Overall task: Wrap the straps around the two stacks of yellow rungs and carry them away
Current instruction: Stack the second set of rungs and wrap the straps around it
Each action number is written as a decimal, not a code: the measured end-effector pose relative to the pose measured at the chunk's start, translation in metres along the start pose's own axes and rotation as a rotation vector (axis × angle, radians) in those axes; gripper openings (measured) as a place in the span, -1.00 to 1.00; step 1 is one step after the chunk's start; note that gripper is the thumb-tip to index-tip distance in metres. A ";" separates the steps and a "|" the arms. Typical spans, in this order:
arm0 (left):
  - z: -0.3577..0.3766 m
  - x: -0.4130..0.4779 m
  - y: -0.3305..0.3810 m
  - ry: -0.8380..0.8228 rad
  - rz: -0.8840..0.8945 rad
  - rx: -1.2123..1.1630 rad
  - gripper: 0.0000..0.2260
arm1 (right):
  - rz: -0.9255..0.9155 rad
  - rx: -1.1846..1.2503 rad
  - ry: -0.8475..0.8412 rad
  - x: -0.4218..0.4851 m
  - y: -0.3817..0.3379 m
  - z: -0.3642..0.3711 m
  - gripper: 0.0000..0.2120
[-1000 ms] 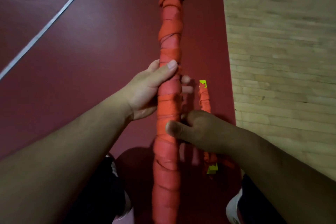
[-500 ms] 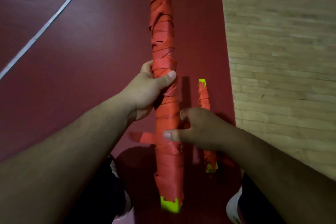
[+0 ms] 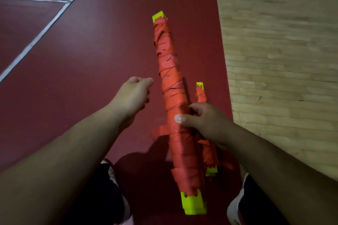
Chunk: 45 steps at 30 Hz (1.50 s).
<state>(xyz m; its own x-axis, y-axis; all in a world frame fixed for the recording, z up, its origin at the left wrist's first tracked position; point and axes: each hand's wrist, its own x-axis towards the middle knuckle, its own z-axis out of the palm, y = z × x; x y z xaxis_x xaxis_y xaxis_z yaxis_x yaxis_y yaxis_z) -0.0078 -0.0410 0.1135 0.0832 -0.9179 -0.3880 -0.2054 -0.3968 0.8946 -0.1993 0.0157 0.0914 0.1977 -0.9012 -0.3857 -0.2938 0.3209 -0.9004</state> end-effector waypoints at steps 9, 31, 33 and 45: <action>0.010 -0.023 -0.010 -0.137 -0.149 0.038 -0.56 | 0.026 0.130 0.178 0.007 0.005 -0.008 -0.84; 0.012 -0.022 -0.017 -0.426 0.085 0.225 -0.83 | 0.090 0.049 0.338 0.010 -0.010 -0.044 -0.83; 0.012 -0.021 -0.018 -0.426 0.051 0.219 -0.87 | 0.067 0.165 0.292 0.005 -0.015 -0.049 -0.88; 0.021 -0.031 -0.033 -0.652 -0.114 0.176 -0.62 | -0.035 0.316 0.126 0.009 -0.014 -0.054 -0.86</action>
<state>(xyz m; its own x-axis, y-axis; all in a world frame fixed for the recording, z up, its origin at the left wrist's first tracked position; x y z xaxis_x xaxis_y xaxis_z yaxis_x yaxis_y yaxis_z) -0.0239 0.0009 0.0920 -0.4792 -0.6577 -0.5812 -0.3902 -0.4335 0.8123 -0.2440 -0.0123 0.1113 0.0798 -0.9360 -0.3429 0.0193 0.3454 -0.9383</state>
